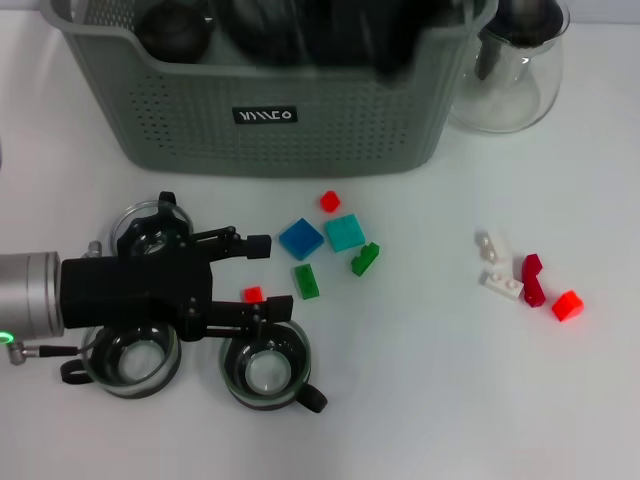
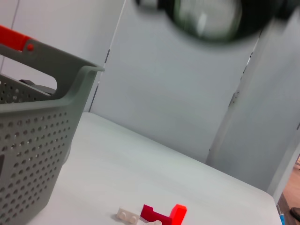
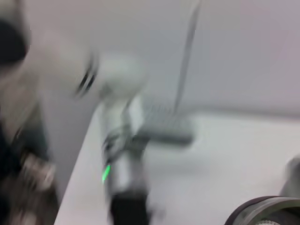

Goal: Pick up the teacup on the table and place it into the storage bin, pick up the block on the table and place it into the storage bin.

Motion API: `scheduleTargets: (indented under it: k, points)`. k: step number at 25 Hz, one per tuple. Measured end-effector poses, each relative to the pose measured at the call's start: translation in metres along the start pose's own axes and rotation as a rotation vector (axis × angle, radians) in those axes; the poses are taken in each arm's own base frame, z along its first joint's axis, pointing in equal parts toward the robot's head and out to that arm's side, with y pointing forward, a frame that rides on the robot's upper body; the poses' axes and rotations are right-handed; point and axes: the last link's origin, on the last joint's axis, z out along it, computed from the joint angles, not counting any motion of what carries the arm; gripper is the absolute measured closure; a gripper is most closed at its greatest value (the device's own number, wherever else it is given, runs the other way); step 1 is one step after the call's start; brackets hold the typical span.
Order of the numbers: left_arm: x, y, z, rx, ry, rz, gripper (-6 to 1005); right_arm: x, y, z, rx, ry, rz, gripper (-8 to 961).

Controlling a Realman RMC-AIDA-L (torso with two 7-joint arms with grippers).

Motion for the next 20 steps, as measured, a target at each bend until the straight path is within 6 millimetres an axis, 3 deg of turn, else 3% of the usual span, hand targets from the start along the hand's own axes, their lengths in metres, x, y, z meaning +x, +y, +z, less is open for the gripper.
scheduleTargets:
  k: [3, 5, 7, 8, 13, 20]
  points:
    - [0.001, 0.0, 0.0, 0.0, -0.001, 0.002, 120, -0.02, -0.022, -0.011, 0.082, -0.079, 0.058, 903]
    - [0.001, 0.0, 0.001, -0.002, -0.001, 0.002, 120, -0.024, -0.038, -0.014, 0.139, -0.096, 0.1, 903]
    - [0.001, 0.0, 0.001, -0.004, 0.0, 0.002, 120, -0.021, -0.068, -0.01, 0.215, -0.087, 0.176, 903]
    - [0.001, 0.0, 0.001, -0.004, 0.0, 0.003, 120, -0.021, -0.068, -0.01, 0.215, -0.087, 0.176, 903]
    - [0.001, 0.0, 0.0, -0.006, -0.004, 0.006, 121, -0.008, -0.103, 0.006, 0.283, -0.025, 0.232, 903]
    - [0.002, 0.001, 0.001, -0.016, -0.006, 0.013, 121, 0.029, -0.132, 0.052, 0.351, 0.134, 0.268, 902]
